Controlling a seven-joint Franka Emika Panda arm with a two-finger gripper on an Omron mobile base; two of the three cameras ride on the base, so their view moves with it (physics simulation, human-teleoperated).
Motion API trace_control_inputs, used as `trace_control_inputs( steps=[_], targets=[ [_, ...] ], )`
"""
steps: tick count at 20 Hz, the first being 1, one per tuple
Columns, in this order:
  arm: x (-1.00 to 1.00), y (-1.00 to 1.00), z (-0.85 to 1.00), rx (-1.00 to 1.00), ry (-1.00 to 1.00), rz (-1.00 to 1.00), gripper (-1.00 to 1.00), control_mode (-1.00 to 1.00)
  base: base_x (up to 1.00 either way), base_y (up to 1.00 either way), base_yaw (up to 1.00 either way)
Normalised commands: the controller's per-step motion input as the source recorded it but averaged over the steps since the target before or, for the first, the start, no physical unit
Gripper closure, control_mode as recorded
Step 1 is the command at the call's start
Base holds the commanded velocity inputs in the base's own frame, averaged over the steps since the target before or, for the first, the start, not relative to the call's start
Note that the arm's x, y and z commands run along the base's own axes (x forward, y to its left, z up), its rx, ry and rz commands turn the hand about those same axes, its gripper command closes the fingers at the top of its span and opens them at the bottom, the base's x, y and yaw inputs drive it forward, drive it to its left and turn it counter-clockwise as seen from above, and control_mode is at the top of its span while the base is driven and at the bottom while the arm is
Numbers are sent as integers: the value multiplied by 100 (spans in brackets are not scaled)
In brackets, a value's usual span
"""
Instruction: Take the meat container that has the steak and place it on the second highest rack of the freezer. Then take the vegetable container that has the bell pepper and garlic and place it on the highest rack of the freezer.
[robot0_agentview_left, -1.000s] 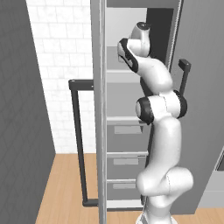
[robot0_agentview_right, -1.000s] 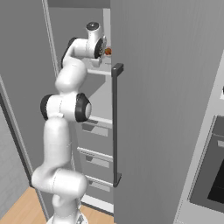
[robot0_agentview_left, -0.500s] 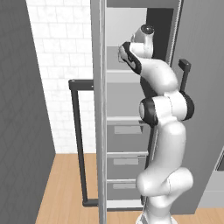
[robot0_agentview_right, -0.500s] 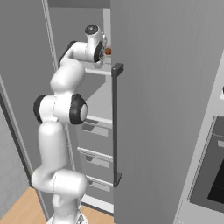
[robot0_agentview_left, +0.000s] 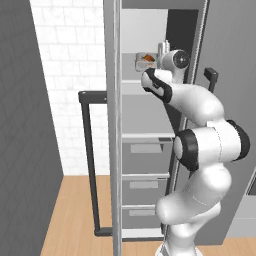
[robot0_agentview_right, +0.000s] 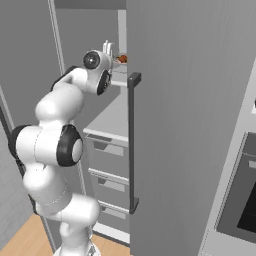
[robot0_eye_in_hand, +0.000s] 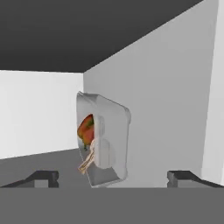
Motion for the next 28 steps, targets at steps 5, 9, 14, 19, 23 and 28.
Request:
trace_control_inputs(
  steps=[5, 9, 14, 19, 23, 28],
  targets=[
    [-100, 0, 39, 0, 5, 0, -100, -100, 0, 0, 0],
    [-100, 0, 14, -4, 19, 0, -100, -100, 0, 0, 0],
    [-100, 2, -30, -5, 12, 0, -100, -100, 0, 0, 0],
    [-92, 1, -71, -6, 14, 0, -100, -100, 0, 0, 0],
    [-92, 0, -67, -11, 24, 0, -100, -100, 0, 0, 0],
    [-20, 0, -13, -2, 4, 0, -100, 100, -75, -15, 0]
  ],
)
